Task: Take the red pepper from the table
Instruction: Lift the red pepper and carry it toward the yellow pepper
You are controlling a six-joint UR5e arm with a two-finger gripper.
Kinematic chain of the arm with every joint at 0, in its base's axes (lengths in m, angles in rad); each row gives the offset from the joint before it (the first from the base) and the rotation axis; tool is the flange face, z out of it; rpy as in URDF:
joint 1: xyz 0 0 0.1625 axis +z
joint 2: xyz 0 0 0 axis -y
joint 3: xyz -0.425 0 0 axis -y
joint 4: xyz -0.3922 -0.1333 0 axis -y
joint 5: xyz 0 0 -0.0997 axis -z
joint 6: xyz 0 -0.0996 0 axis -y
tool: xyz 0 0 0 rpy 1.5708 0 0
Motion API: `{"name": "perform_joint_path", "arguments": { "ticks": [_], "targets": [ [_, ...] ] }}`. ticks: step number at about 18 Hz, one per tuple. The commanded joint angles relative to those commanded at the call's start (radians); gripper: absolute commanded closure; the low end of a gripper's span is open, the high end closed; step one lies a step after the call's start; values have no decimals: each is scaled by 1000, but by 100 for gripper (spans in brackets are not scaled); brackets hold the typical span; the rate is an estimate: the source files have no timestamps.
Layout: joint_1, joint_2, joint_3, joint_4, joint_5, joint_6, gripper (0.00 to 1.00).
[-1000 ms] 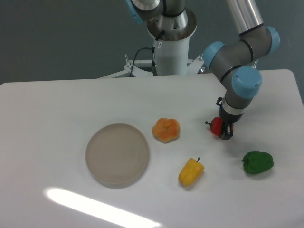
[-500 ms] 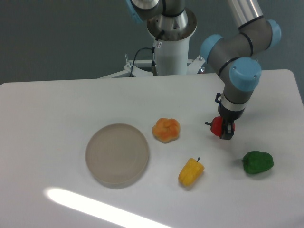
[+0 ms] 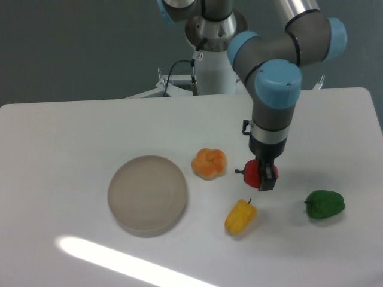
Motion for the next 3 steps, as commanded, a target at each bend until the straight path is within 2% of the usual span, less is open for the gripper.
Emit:
{"name": "perform_joint_path", "arguments": {
  "ticks": [3],
  "targets": [
    [-5, -6, 3, 3, -5, -12, 59]
  ]
}}
